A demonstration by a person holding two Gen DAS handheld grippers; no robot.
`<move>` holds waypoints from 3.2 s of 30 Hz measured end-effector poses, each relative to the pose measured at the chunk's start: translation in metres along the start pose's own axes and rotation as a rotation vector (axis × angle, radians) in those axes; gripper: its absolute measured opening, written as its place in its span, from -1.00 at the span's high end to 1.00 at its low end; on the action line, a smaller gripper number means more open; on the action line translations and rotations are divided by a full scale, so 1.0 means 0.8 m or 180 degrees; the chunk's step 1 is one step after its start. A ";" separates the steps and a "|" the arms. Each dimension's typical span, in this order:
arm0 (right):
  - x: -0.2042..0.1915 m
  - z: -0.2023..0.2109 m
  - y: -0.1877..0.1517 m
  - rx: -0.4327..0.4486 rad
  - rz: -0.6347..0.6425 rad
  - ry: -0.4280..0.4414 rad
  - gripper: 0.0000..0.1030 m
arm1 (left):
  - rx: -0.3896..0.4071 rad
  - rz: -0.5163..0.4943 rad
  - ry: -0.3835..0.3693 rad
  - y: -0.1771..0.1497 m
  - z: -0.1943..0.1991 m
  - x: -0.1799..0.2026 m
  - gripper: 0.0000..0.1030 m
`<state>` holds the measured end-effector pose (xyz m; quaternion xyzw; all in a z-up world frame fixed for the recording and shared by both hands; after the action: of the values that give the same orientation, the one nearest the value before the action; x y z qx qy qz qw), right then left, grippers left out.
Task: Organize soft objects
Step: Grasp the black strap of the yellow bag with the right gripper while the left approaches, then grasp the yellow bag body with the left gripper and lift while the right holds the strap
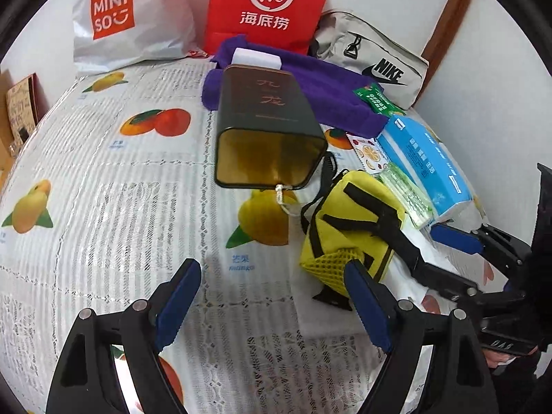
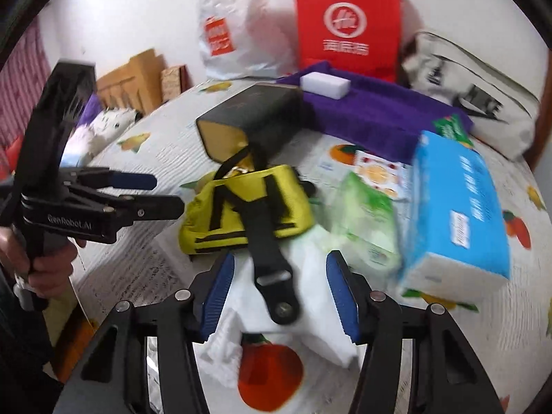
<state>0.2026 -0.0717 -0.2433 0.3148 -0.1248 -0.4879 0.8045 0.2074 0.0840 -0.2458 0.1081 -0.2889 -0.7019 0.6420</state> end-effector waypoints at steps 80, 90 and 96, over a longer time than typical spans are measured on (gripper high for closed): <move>0.126 0.056 -0.086 -0.0169 -0.0779 -0.0523 0.59 | 0.0294 -0.0434 -0.0246 0.000 0.018 0.052 -0.01; 0.115 0.079 -0.063 -0.0071 -0.0641 -0.0461 0.59 | 0.0439 -0.0284 -0.0275 0.010 0.046 0.043 -0.01; 0.116 0.089 -0.040 0.0005 -0.0613 -0.0458 0.59 | 0.0525 -0.0241 -0.0230 0.023 0.062 0.038 -0.01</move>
<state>0.1900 -0.1896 -0.2186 0.2901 -0.1519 -0.5842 0.7426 0.1917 0.0675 -0.1888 0.1461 -0.3644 -0.7030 0.5931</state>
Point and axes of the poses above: each gripper's, at about its wrist camera, not at the fingertips, and z roughly against the way its jaws point, x to its right, y to its top, the point moved 7 cm from there along -z, roughly the way its jaws point, and after that the axes turned 2 degrees about -z, right-handed, at the moved point
